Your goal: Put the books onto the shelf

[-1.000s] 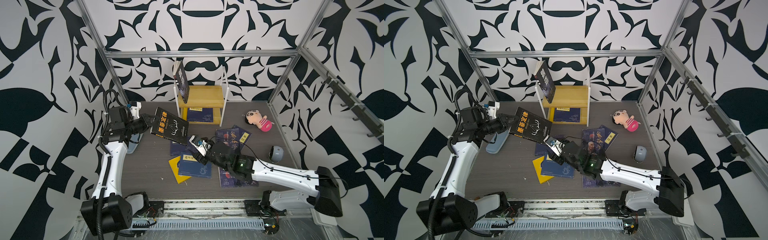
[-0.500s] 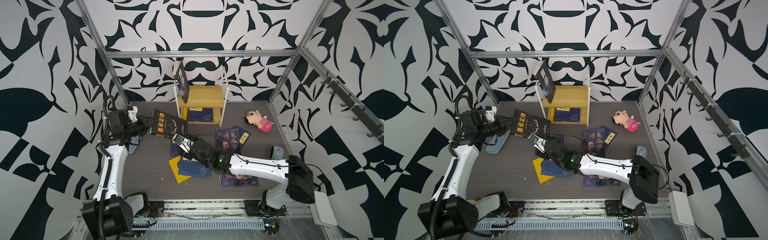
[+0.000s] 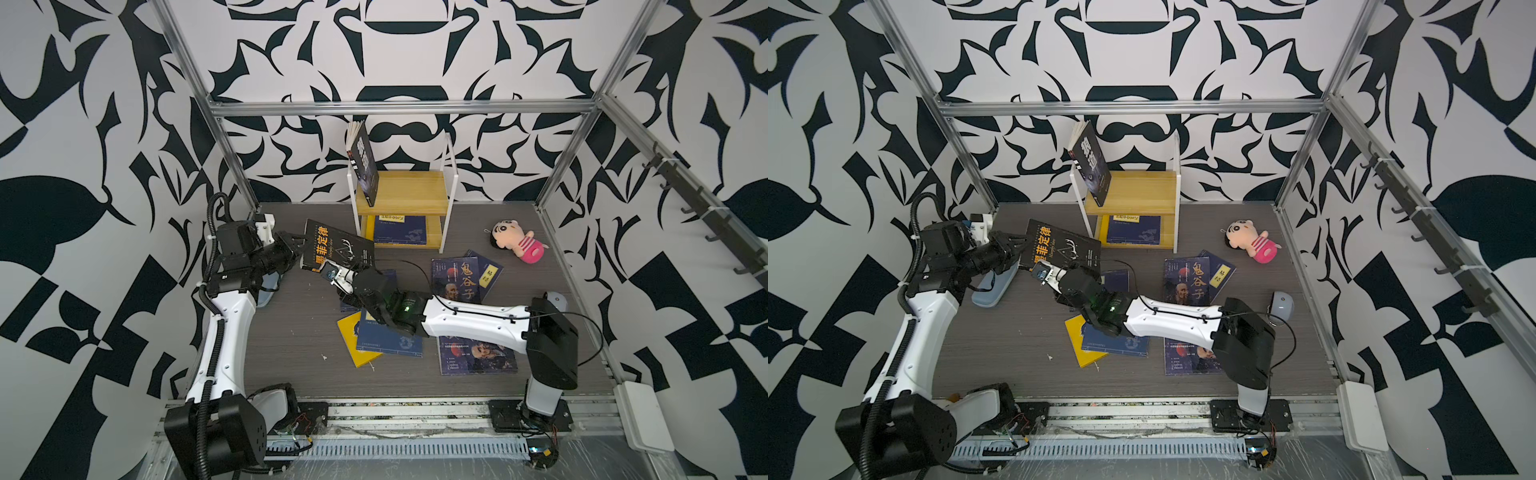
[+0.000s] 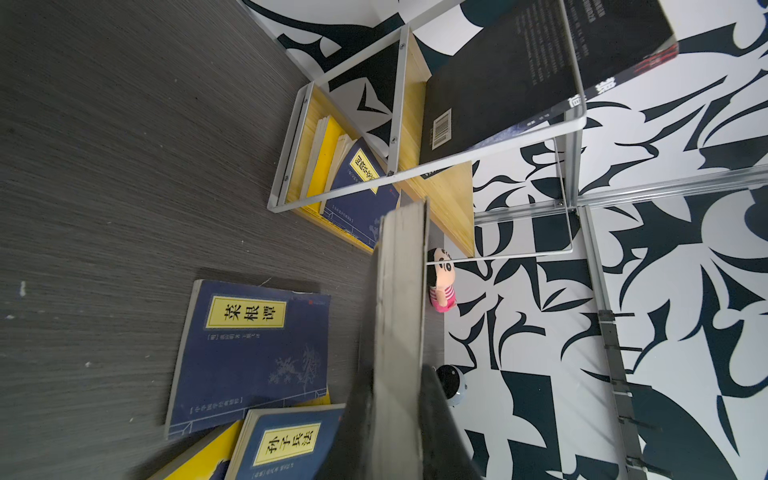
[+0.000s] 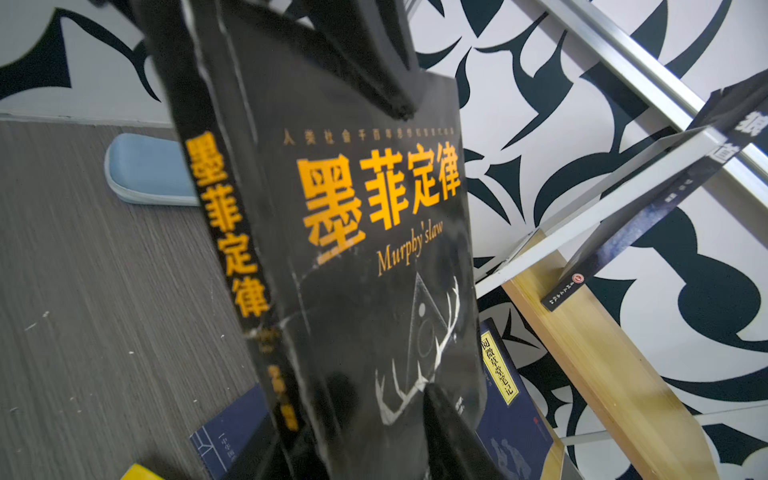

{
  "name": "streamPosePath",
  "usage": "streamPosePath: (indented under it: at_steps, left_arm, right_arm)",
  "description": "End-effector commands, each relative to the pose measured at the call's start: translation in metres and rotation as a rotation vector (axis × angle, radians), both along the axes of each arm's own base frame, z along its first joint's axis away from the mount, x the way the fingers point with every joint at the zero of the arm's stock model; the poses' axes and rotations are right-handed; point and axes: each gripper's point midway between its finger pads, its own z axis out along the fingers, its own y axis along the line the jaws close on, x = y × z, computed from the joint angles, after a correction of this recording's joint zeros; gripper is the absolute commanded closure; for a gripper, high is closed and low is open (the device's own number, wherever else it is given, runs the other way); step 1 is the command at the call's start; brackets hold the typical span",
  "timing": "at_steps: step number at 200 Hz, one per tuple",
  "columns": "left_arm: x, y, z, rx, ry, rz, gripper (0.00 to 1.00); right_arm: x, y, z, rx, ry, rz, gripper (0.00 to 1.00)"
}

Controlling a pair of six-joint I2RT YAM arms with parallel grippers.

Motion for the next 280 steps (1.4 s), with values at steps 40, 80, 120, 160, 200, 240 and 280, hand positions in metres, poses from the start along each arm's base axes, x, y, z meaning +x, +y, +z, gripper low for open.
streamPosePath:
  at_steps: [40,80,120,160,200,240,280]
  left_arm:
    - [-0.004,-0.003,0.018,-0.015,-0.068,-0.013,1.00]
    - [-0.005,-0.003,0.016,-0.007,-0.076,-0.013,0.66]
    - [-0.006,-0.002,0.015,0.014,-0.101,-0.027,0.39]
    - [-0.008,-0.003,0.017,0.040,-0.143,-0.052,0.20]
    - [-0.010,-0.002,0.016,0.071,-0.171,-0.069,0.04]
    - [-0.011,0.000,0.011,0.127,-0.200,-0.085,0.00]
    - [-0.011,0.001,0.000,0.174,-0.229,-0.095,0.01]
  right_arm:
    - [0.011,0.003,0.035,0.007,-0.092,-0.074,0.85]
    - [0.009,-0.006,0.038,0.017,-0.099,-0.085,0.99]
    - [0.002,-0.025,0.042,0.086,-0.088,-0.095,1.00]
    - [-0.003,-0.053,0.041,0.174,-0.048,-0.116,1.00]
    - [-0.005,-0.089,0.043,0.324,0.009,-0.157,1.00]
    - [-0.008,-0.118,0.050,0.446,0.055,-0.189,1.00]
    - [-0.007,-0.143,0.063,0.576,0.068,-0.217,1.00]
